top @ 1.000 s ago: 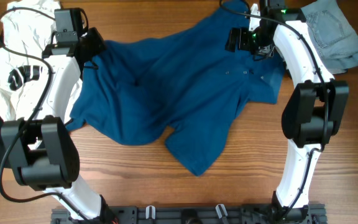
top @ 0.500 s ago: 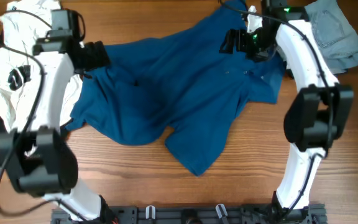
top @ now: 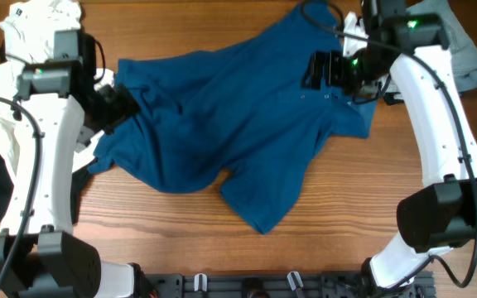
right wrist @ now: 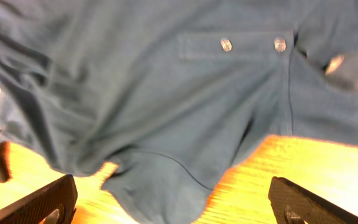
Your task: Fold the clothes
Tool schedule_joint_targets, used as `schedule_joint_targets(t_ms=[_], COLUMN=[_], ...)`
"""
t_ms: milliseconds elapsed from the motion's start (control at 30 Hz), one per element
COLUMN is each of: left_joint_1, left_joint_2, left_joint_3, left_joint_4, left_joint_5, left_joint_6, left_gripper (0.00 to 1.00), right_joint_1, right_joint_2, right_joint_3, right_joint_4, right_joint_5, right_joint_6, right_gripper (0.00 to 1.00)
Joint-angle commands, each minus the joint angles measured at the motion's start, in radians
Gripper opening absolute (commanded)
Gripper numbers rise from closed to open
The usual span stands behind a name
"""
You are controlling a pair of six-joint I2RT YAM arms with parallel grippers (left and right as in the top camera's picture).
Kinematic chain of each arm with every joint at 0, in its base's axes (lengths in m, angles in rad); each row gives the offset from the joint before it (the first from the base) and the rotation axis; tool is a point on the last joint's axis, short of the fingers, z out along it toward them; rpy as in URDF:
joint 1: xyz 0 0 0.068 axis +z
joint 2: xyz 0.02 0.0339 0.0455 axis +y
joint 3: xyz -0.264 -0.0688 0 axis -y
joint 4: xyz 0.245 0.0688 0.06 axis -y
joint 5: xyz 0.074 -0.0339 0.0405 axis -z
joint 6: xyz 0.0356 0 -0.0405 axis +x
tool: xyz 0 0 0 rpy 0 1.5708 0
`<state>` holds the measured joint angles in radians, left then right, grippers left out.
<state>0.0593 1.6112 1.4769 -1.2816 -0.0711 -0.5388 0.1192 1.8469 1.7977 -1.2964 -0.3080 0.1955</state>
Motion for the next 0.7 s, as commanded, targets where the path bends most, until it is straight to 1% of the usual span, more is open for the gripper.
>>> schedule_joint_targets(t_ms=[0, 133, 267, 367, 500, 600, 667], left_joint_1=[-0.004, -0.004, -0.004, 0.003, 0.031, 0.072, 0.125], left_joint_2=[0.014, 0.014, 0.014, 0.014, 0.015, 0.016, 0.022], left_joint_3=[-0.148, -0.264, -0.330, -0.379, -0.473, -0.526, -0.542], left_joint_4=[0.044, 0.135, 0.189, 0.241, 0.366, 0.455, 0.502], left_joint_5=[-0.009, -0.009, -0.010, -0.010, -0.009, -0.010, -0.010], left_joint_6=[-0.133, -0.211, -0.256, -0.262, -0.263, -0.263, -0.262], left_gripper=[1.00, 1.00, 0.96, 0.93, 0.87, 0.85, 0.84], right_joint_1=[0.008, 0.009, 0.009, 0.009, 0.011, 0.015, 0.026], right_joint_2=[-0.034, -0.035, -0.035, -0.035, -0.035, -0.035, -0.035], right_joint_3=[-0.178, -0.309, -0.371, -0.395, -0.415, -0.425, -0.433], right_joint_4=[0.071, 0.156, 0.206, 0.220, 0.232, 0.238, 0.238], right_joint_5=[0.018, -0.040, -0.060, -0.059, -0.059, -0.059, -0.058], right_joint_6=[0.050, 0.051, 0.051, 0.050, 0.050, 0.050, 0.050], right_gripper=[1.00, 1.00, 1.00, 1.00, 1.00, 0.99, 0.99])
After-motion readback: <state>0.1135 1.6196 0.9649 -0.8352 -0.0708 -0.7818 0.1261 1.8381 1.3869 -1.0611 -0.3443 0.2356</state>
